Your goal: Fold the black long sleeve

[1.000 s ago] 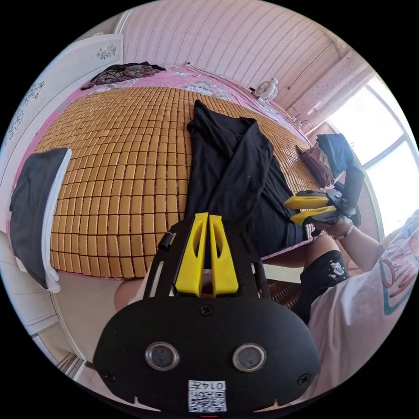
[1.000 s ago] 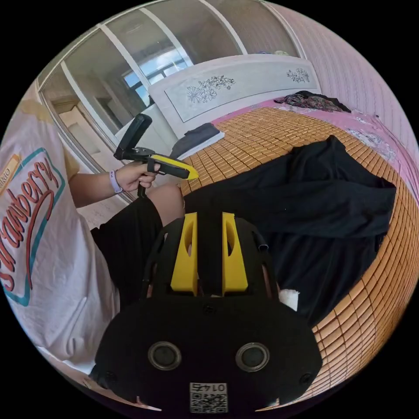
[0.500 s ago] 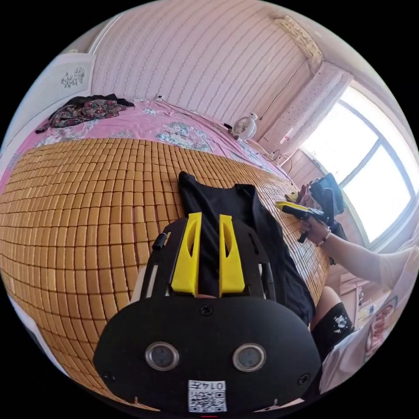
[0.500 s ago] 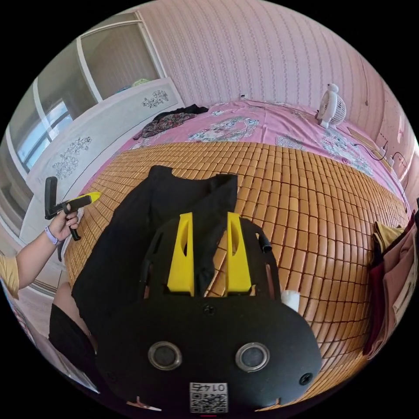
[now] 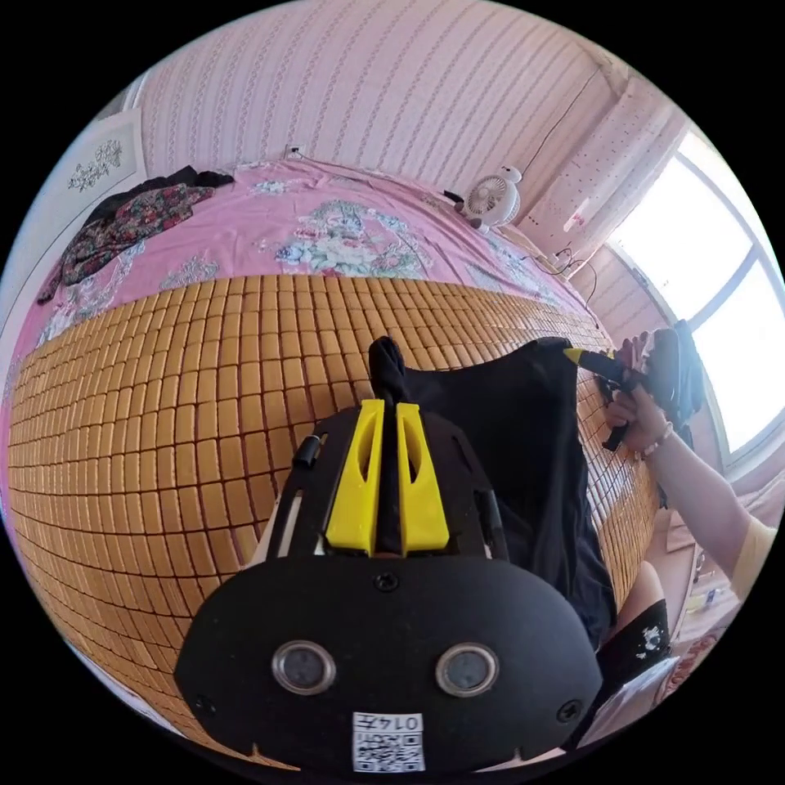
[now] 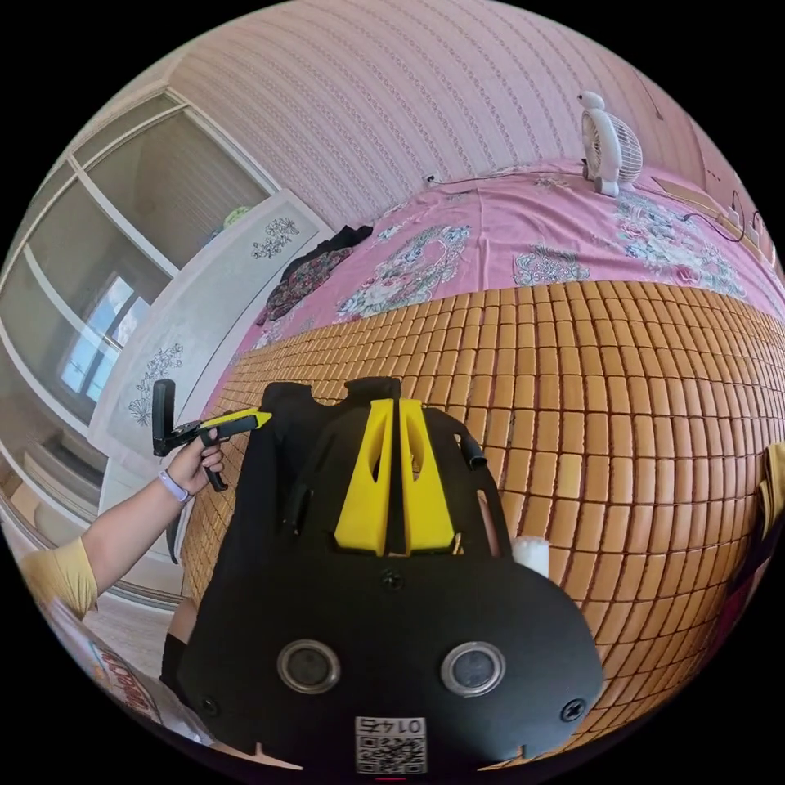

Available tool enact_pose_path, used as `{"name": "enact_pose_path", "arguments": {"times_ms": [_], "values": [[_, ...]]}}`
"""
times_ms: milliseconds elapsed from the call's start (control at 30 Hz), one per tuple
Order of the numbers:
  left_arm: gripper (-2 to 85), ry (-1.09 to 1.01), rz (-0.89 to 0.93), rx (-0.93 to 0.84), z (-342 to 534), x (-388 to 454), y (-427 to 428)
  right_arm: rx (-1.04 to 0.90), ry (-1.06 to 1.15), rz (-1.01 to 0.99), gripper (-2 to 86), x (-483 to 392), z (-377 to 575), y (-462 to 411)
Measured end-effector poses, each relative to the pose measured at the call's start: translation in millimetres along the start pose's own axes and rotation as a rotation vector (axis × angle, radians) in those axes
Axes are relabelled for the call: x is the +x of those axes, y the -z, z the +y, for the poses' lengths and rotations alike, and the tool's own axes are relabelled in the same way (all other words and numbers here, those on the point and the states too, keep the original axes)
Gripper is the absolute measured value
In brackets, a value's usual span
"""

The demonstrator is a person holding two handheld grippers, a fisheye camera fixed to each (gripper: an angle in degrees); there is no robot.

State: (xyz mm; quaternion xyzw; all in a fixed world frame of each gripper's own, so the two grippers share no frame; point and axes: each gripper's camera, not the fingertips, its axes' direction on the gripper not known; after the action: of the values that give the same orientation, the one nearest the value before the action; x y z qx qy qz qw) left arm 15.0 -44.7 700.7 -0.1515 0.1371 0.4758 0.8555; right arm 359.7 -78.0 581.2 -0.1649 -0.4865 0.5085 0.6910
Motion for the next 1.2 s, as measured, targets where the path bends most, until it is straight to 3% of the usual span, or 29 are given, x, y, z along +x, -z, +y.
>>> {"name": "enact_pose_path", "arguments": {"times_ms": [133,267,400,567,767,933,1033,1200], "values": [[1.7,-0.103,0.062,0.125,15,20,74,0.124,0.126,-0.114,0.7,-25,14,72],[2.1,-0.176,0.064,0.199,90,33,148,0.137,0.318,-0.201,1.1,-60,72,130],[3.0,-0.091,0.1,0.183,197,32,171,-0.05,0.416,-0.278,3.0,-89,190,146],[0.2,0.131,0.056,0.038,322,32,166,-0.341,0.199,-0.162,7.7,-73,301,95],[3.9,0.172,0.078,-0.001,325,52,144,-0.231,0.077,-0.09,9.7,-81,310,78],[8.4,0.182,0.101,-0.07,294,68,91,-0.371,0.166,0.102,9.5,-103,299,12],[6.4,0.153,-0.001,-0.23,281,78,56,-0.372,0.185,0.144,5.2,-105,296,-8],[0.5,0.074,0.008,-0.241,273,87,56,-0.345,0.17,0.073,1.3,-111,270,6]]}}
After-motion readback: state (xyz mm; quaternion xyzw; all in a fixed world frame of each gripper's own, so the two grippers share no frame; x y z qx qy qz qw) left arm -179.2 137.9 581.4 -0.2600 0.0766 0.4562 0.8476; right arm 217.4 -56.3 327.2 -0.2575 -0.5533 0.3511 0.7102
